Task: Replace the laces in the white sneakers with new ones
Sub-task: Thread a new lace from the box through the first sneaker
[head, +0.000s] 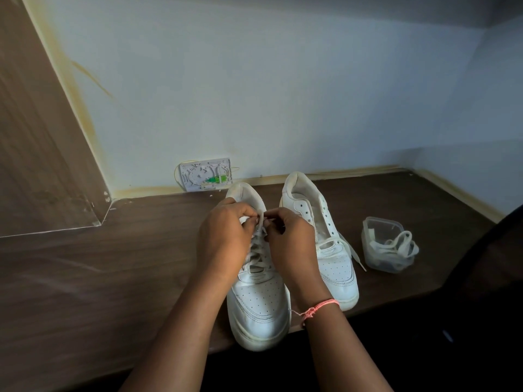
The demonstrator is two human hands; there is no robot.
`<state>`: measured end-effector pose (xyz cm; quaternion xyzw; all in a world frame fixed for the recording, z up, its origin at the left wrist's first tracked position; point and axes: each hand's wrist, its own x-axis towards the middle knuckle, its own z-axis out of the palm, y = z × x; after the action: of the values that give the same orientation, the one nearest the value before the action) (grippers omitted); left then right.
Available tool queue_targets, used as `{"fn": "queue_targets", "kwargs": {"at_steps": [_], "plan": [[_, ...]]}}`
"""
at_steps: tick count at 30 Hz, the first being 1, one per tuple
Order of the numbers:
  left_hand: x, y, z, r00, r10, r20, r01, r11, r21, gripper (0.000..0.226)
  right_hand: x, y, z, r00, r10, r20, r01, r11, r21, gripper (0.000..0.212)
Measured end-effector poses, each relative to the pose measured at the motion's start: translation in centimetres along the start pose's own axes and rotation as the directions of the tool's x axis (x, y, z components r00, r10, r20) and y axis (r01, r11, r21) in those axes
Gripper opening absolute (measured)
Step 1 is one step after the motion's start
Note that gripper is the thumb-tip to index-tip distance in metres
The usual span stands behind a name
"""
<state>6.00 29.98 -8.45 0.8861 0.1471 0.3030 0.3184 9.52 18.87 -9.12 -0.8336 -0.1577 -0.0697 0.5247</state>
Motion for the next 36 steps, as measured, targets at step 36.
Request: {"fn": "queue_targets", "kwargs": {"at_steps": [36], "plan": [[2.4,-4.4,-1.8,0.976,0.041,0.215,0.007,0.976,-0.216,0.013,2.3,4.0,-8.1,0.883,-0.063,-0.466,-0.220,0.821,-0.527,0.009]]}}
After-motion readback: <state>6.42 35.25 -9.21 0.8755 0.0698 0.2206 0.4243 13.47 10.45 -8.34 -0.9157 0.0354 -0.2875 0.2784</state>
